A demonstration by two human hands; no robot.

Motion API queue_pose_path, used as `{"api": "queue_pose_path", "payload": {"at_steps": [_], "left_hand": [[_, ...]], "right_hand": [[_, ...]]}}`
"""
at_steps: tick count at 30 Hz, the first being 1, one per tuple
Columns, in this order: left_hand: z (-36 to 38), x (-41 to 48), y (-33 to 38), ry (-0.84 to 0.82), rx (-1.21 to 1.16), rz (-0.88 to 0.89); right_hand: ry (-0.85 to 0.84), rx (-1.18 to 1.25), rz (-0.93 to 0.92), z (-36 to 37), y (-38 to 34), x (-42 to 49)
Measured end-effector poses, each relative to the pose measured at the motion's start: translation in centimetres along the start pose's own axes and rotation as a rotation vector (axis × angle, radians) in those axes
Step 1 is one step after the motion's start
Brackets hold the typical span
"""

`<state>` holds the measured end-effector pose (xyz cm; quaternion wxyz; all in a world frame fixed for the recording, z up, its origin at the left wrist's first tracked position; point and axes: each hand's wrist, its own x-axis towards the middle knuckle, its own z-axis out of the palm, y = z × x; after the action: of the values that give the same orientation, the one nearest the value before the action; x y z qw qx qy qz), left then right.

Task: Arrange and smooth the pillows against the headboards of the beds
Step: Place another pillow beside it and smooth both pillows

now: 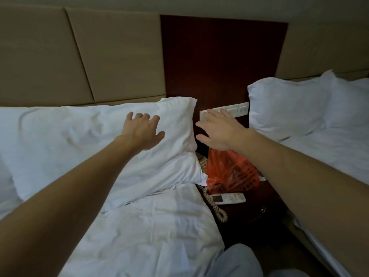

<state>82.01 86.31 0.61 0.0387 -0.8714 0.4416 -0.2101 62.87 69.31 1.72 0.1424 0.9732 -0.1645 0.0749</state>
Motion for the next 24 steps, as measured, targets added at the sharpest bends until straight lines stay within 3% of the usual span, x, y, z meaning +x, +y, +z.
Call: {"api": "queue_pose_path", "payload": {"at_steps": [8,17,24], "left_hand": [[1.3,4.2,3.9,-0.075,0.090,0.030],[7.4,17.7,4.2,-0.090,0.177,0.121],[9.6,23.0,2.0,-0.139,0.193,0.180]], "right_hand": [[-0.033,0.152,-0.024,5.4,4.3,2.4],[0.031,0.428,-0.171,12.5,10.2,13.7],[-0.043,0.616,-0.241,14.5,12.3,22.1]]}}
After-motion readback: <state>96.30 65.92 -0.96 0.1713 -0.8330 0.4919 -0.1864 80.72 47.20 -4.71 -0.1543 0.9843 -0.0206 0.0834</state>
